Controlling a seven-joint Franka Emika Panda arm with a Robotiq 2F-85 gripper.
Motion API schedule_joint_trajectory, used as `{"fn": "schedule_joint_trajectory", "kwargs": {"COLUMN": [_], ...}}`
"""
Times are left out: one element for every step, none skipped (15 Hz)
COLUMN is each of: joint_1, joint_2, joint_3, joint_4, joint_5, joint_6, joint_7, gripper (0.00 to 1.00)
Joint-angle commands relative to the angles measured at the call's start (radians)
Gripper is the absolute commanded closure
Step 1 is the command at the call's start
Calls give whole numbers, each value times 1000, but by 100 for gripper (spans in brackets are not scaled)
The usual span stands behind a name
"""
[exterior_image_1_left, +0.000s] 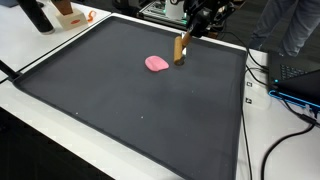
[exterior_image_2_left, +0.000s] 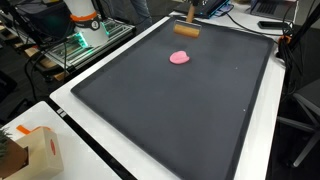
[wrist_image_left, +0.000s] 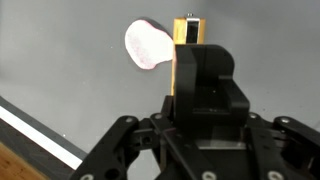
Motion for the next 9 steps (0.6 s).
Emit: {"fn": "schedule_joint_trajectory", "kwargs": {"joint_1": [38,43,48,51,57,61,65,68,71], "joint_2": [33,40,46,52,57,61,64,66,68], "joint_3": [-25,-29,-33,-35,-39,-43,-48,-52,-56], "joint_4": [35,40,43,48,51,54,55,57,58], "joint_5": [-21,-22,-20,-15,-24,-28,-33,-34,-34], "joint_6": [-25,-29,-32,-33,-35,-36,-33,-31,-30], "joint_7": [62,75,86,93,115,128,141,150,159], "gripper": [76,76,76,76,76,76,76,76,76]}}
